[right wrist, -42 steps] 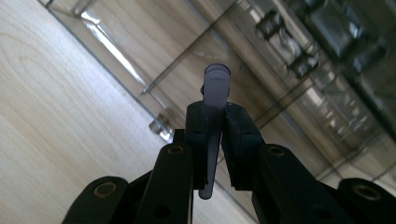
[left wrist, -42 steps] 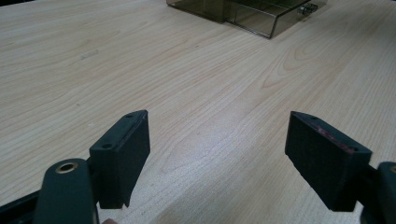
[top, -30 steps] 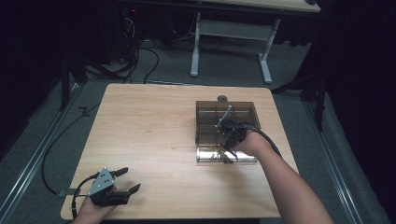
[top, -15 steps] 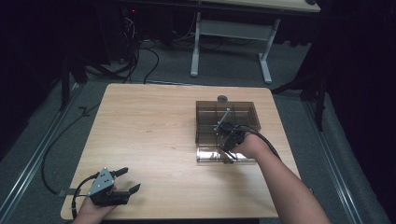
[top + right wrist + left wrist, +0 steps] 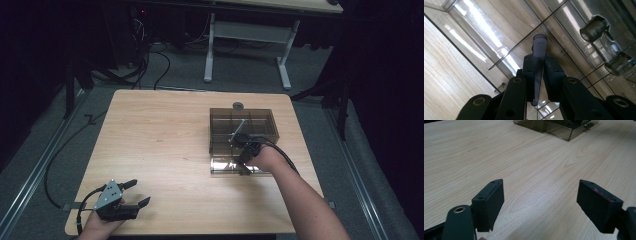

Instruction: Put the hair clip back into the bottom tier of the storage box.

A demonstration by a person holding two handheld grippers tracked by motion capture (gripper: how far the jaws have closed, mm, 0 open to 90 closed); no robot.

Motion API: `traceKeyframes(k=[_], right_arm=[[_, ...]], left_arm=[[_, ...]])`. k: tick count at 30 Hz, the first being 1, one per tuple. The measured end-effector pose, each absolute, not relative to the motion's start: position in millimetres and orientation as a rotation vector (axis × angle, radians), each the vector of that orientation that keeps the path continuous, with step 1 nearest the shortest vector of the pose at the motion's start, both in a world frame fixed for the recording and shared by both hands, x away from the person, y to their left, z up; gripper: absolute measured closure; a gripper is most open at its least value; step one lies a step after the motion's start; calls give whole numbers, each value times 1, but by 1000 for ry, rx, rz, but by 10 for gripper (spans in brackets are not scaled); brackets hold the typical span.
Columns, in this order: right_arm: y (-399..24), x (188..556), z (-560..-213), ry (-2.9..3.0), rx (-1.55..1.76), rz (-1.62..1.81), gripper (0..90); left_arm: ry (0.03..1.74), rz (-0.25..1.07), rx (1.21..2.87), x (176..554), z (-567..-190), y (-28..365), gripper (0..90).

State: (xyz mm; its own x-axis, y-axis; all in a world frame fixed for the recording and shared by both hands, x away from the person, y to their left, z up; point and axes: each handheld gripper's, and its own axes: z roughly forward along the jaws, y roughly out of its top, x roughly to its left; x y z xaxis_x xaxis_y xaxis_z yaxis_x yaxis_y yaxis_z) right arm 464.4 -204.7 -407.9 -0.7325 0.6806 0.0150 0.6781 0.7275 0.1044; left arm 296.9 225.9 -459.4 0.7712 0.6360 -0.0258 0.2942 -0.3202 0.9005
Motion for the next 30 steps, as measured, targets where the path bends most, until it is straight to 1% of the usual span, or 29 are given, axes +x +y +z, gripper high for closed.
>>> traceKeyframes(k=[4,7,9,12,21,26,29,30], right_arm=[[-204,463,-406,2876,1198,142,781],[-205,465,-403,2880,1150,171,780],[-205,462,-399,2858,1202,173,774],[-207,459,-392,2849,1197,205,771],[-221,439,-367,2789,1274,277,766],[-229,423,-361,2760,1318,296,773],[-235,416,-360,2759,1290,311,773],[-236,412,-360,2748,1334,318,772]], left_arm=[[706,410,1918,297,-459,226,225],[706,410,1918,297,-459,226,225],[707,410,1918,297,-459,226,225],[707,408,1920,297,-459,226,225],[702,412,1921,297,-460,225,225],[702,412,1920,297,-459,225,225],[705,409,1921,297,-459,225,225],[705,409,1920,297,-459,225,225]])
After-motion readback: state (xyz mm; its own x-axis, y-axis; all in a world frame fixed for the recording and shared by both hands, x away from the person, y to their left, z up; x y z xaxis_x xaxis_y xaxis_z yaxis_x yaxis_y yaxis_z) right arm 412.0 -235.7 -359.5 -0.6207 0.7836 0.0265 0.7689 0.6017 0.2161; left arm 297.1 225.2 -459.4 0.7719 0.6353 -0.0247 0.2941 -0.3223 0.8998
